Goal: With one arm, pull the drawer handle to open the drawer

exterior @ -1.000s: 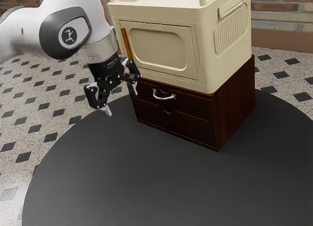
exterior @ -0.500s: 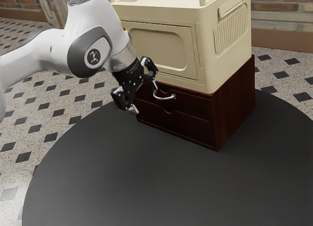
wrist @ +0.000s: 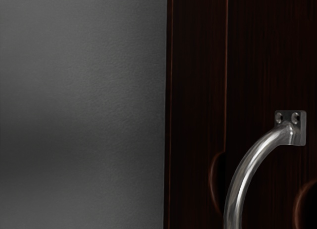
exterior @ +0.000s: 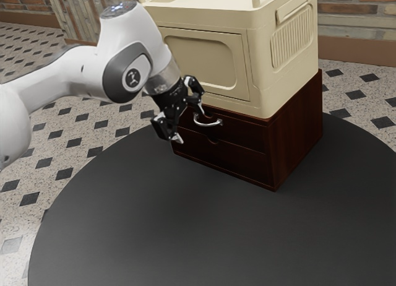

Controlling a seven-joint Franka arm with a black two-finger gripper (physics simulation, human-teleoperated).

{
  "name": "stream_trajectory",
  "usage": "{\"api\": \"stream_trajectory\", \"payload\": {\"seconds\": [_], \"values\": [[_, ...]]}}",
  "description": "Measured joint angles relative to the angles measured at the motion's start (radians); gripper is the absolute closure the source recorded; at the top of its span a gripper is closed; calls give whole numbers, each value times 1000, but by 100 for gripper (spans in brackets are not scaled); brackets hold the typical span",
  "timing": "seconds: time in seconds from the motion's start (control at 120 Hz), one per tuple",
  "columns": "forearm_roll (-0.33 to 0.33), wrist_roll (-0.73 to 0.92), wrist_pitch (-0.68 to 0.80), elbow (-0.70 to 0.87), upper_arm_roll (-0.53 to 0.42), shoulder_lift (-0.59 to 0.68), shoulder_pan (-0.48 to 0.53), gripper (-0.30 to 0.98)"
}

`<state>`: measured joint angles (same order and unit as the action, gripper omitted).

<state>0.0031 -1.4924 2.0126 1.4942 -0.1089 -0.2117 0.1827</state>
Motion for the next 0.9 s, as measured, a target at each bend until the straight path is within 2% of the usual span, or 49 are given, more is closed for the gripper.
{"api": "stream_trajectory", "payload": {"seconds": [0.667, 0.75, 0.9], "values": [[-12, 2, 37, 15, 0, -42, 8, 2], [-24, 2, 38, 17, 0, -41, 8, 7], [-36, 0, 39, 25, 0, -33, 9, 25]]}}
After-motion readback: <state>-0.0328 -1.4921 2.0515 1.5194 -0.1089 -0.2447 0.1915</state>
